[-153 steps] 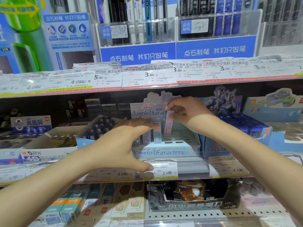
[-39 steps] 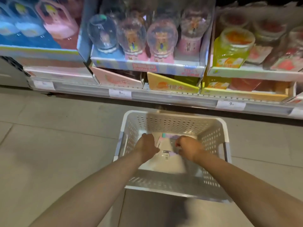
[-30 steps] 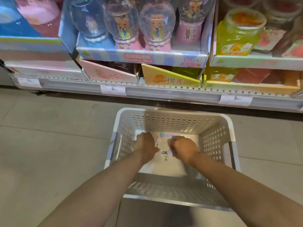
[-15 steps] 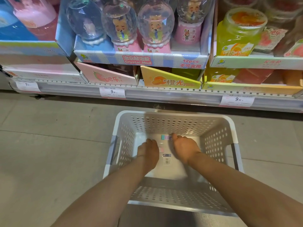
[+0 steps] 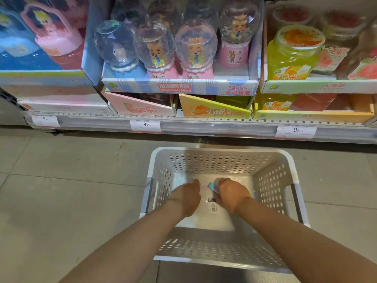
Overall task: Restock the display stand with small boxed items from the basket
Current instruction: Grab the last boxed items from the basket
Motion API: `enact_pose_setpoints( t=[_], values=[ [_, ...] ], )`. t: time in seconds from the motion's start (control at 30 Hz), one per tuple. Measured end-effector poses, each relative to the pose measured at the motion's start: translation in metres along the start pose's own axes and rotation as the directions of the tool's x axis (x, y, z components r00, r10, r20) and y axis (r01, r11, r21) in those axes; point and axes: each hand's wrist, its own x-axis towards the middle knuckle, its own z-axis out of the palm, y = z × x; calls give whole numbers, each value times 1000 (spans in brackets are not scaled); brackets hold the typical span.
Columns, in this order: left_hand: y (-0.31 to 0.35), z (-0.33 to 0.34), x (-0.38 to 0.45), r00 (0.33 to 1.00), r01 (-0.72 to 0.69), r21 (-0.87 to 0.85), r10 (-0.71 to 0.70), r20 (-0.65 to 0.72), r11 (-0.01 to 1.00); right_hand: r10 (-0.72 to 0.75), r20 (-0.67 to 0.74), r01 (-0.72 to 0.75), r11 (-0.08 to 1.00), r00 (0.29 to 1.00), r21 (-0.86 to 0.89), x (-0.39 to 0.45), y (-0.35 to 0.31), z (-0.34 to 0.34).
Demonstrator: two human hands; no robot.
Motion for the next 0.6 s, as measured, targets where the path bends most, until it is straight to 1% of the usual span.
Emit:
enact_pose_setpoints(
  t=[0.07,0.13,0.2,0.3,0.37,0.5,0.6],
  values=[
    [0,-13,-8,999,33,-85,-37,-38,996,14,7,-15,999,1000,47,-7,-3,-12],
    [0,-29,-20,997,20,-96,-27,-78,995,9,1,-9,996,1000,86,-19,-9,-32],
    [-1,-47,-37,995,-32,-74,24,-95,997,-10,-32,14,992,999,129,-36,-18,-56],
    [0,-80,-66,988,-78,-129,59,-145,989,-4,-87,24,972,996,232,-67,-35,-98],
    [5,-108,-89,980,-81,-157,50,-192,984,5,-127,33,955,992,296,-90,-46,-125],
    [17,-171,-149,970,-69,-226,12,-243,972,30,-188,39,935,982,353,-141,-69,-185],
    [24,-222,-198,963,-75,-355,-25,-269,932,20,-224,70,919,974,388,-184,-87,-238]
  ],
)
